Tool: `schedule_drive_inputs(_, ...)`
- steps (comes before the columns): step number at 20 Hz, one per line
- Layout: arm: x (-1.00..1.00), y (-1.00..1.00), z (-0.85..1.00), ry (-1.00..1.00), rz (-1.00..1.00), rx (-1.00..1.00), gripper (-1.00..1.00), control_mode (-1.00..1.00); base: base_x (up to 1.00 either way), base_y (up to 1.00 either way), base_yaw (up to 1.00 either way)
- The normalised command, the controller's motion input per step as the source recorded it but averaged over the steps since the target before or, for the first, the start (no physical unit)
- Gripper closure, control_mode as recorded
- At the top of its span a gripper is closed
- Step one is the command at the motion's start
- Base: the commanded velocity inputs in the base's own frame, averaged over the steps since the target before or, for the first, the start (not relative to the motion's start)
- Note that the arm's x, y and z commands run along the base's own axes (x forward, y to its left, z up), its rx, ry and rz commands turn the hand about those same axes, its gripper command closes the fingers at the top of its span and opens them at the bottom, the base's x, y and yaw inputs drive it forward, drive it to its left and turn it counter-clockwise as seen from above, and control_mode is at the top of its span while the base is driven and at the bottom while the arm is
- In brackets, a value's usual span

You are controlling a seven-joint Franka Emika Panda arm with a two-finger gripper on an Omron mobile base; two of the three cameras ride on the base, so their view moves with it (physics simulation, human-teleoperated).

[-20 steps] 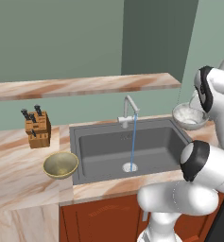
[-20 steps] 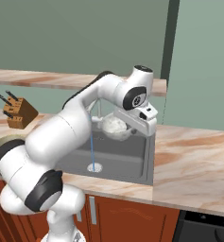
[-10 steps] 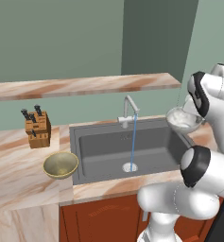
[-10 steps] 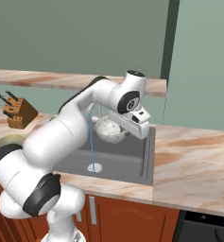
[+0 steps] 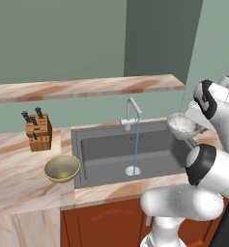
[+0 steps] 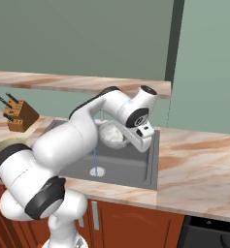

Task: Rinse each bowl for a few seconds and place them down in the sink or on the counter.

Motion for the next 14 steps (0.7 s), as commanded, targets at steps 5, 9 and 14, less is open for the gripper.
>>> schedule_drive_inputs(5, 0.12, 0.09, -0.15, 0.0, -0.06, 0.17, 1.0, -1.0, 0.0, 0.0, 0.0)
schedule_drive_inputs(9, 0.13, 0.17, -0.27, 0.05, -0.05, 0.07, 1.0, -1.0, 0.0, 0.0, 0.0)
schedule_drive_inputs(14, 0.17, 0.21, -0.34, 0.07, -0.02, 0.02, 1.0, -1.0, 0.0, 0.0, 0.0)
